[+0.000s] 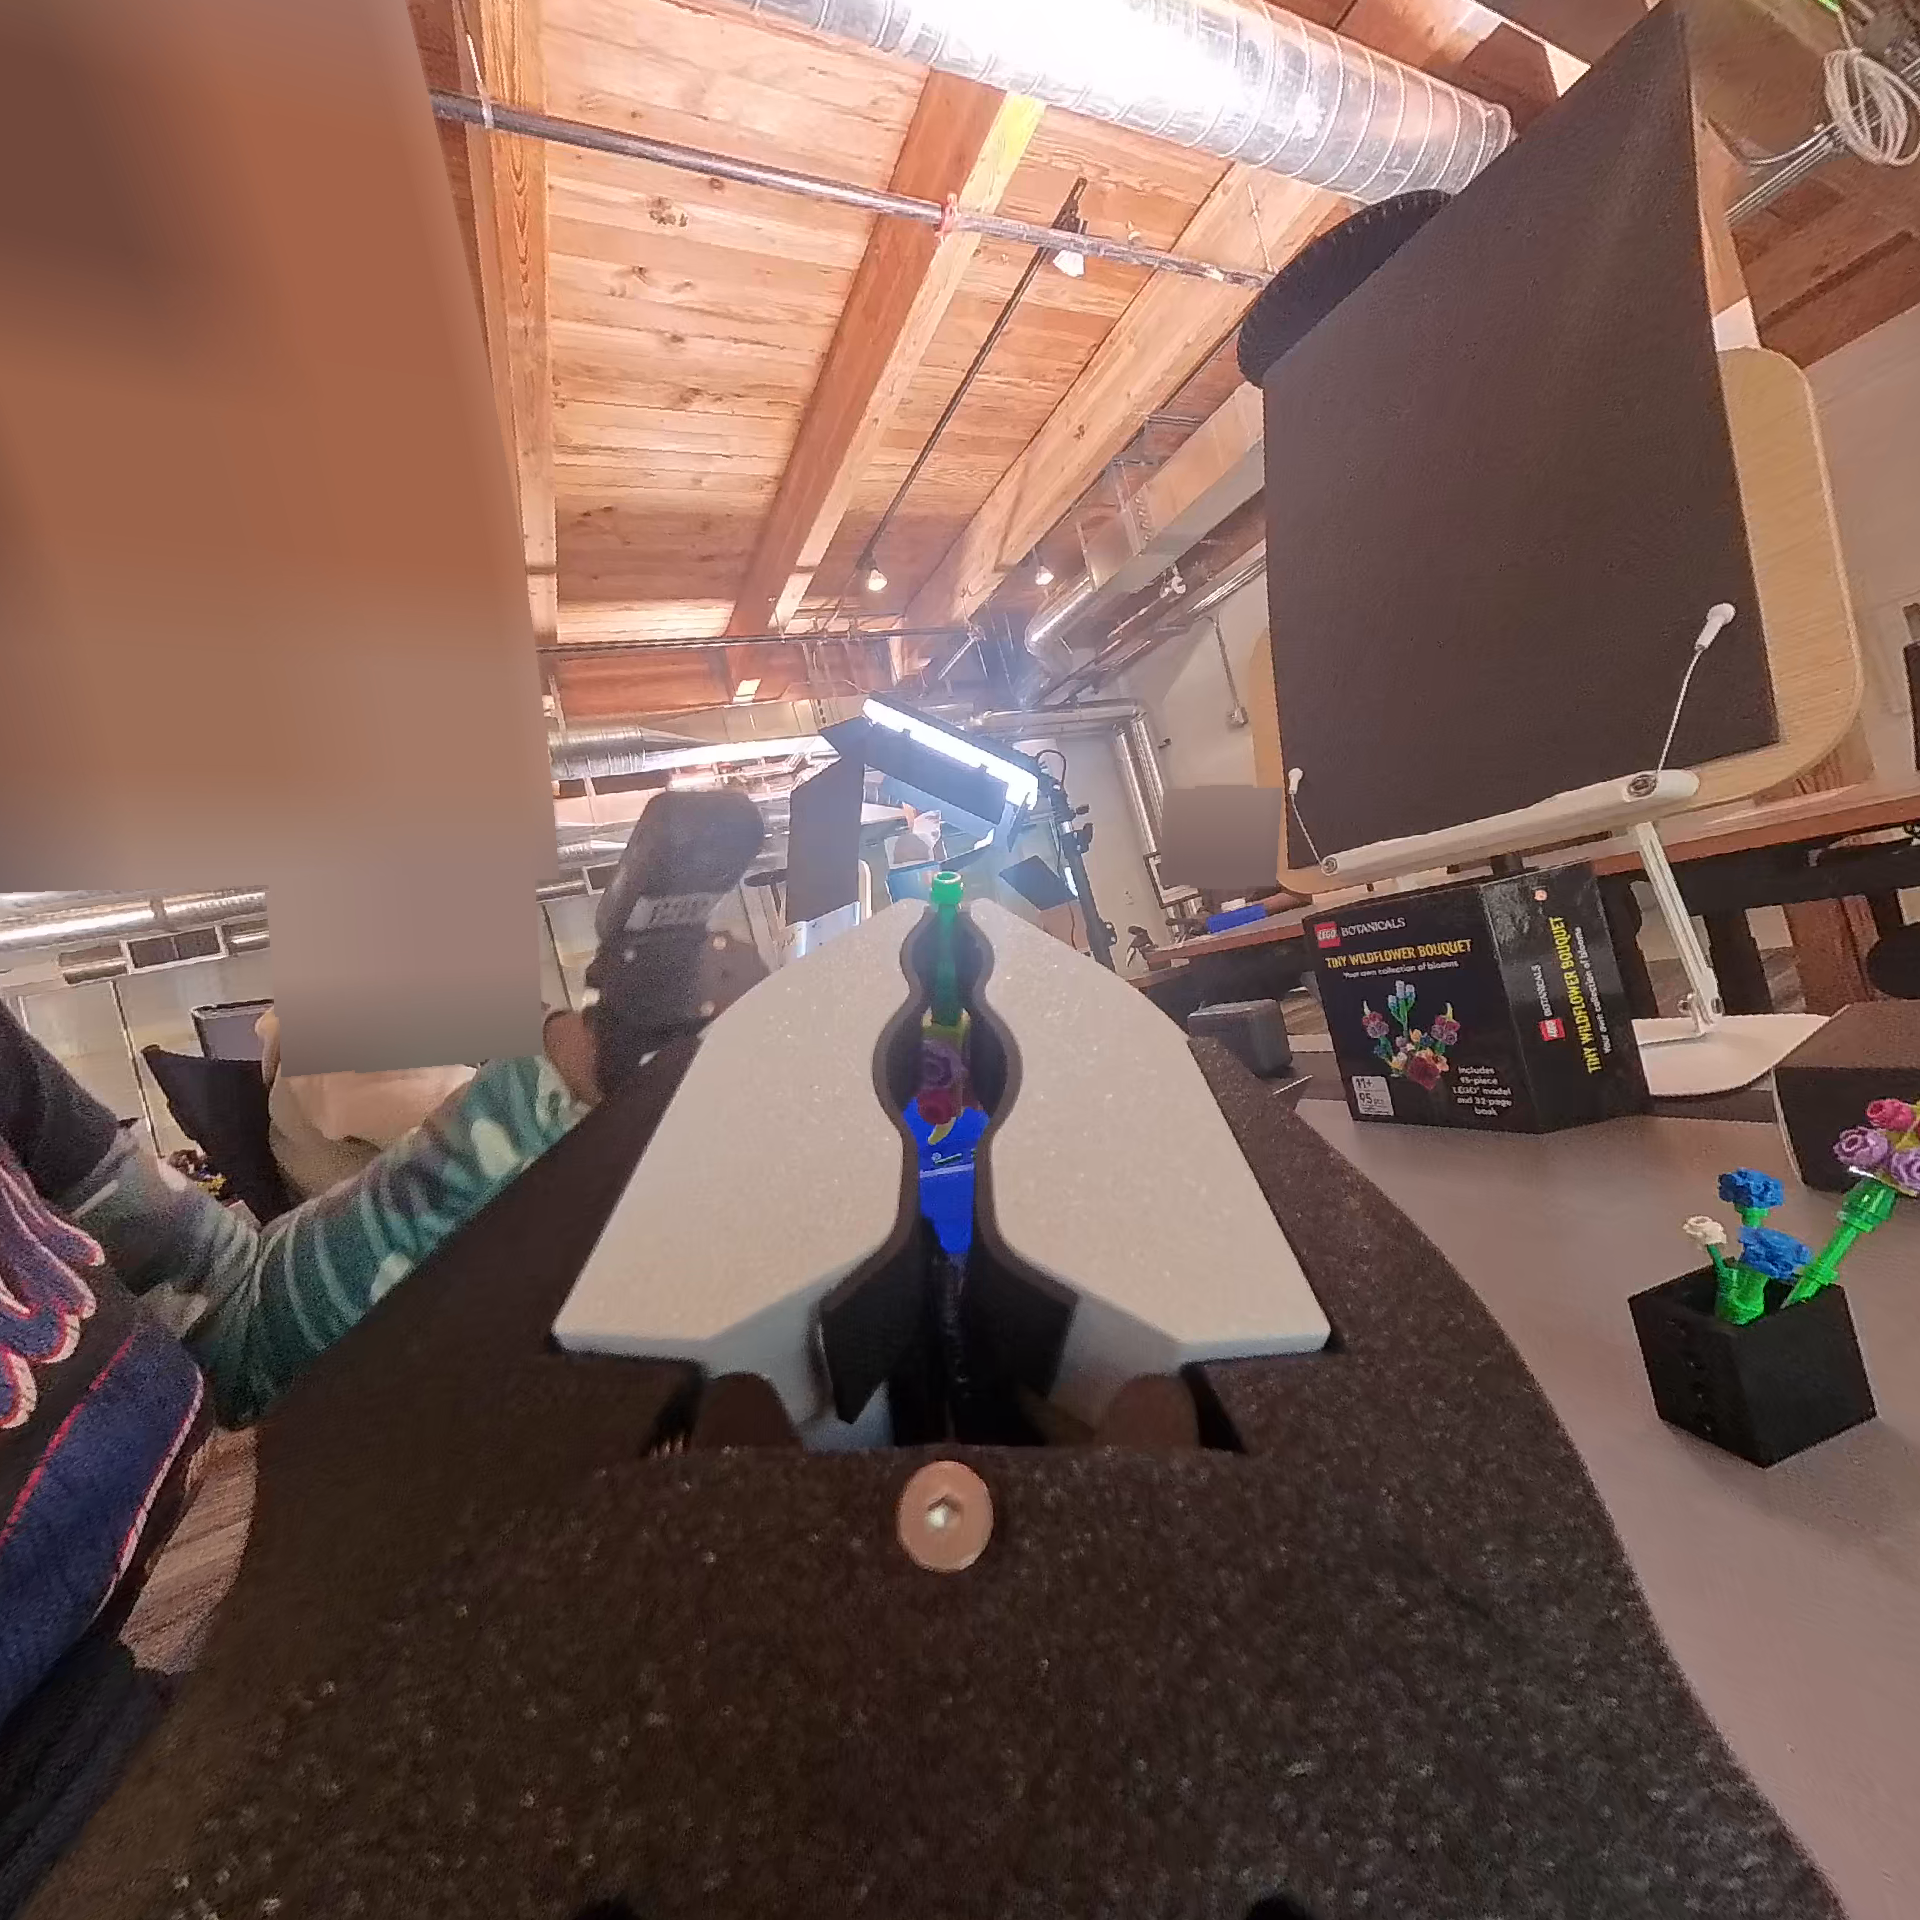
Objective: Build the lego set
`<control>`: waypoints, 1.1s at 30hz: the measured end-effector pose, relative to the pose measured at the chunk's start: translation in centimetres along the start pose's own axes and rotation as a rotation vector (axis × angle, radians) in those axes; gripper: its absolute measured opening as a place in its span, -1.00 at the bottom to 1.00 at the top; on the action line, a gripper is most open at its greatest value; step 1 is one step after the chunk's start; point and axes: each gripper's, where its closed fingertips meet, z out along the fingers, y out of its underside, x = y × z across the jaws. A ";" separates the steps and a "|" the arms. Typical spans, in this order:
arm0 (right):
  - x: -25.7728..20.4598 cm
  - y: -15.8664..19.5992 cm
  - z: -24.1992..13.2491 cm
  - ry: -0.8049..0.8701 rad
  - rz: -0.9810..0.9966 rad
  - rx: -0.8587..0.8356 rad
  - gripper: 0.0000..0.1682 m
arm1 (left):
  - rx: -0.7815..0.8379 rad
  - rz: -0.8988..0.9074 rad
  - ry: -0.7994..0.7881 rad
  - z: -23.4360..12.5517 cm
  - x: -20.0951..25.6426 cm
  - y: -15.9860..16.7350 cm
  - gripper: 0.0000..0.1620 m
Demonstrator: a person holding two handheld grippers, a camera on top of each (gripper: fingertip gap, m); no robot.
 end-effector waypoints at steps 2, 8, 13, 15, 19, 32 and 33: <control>0.0 0.1 0.0 0.000 0.005 -0.001 -0.97 | -0.019 0.038 0.090 3.1 3.2 -0.5 -0.96; -0.1 0.4 0.1 -0.012 0.016 -0.014 -0.97 | -0.135 0.053 0.122 8.2 5.3 0.5 -0.96; -0.1 0.3 0.0 -0.009 0.020 -0.009 -0.97 | -0.141 0.030 0.154 9.3 5.9 0.8 -0.95; -0.1 0.5 0.1 -0.011 0.020 -0.017 -0.97 | -0.132 0.024 0.150 9.2 5.8 0.8 -0.80; -0.3 1.0 0.4 -0.023 0.021 -0.046 -0.97 | -0.032 -0.004 0.117 8.1 5.4 0.0 -0.64; -6.0 4.3 4.7 -0.257 0.214 -0.164 -0.96 | 0.933 0.032 -0.083 -1.9 5.4 -10.9 -0.51; -6.5 4.6 4.9 -0.275 0.231 -0.168 -0.96 | 0.937 0.029 -0.072 -1.8 5.5 -11.1 -0.51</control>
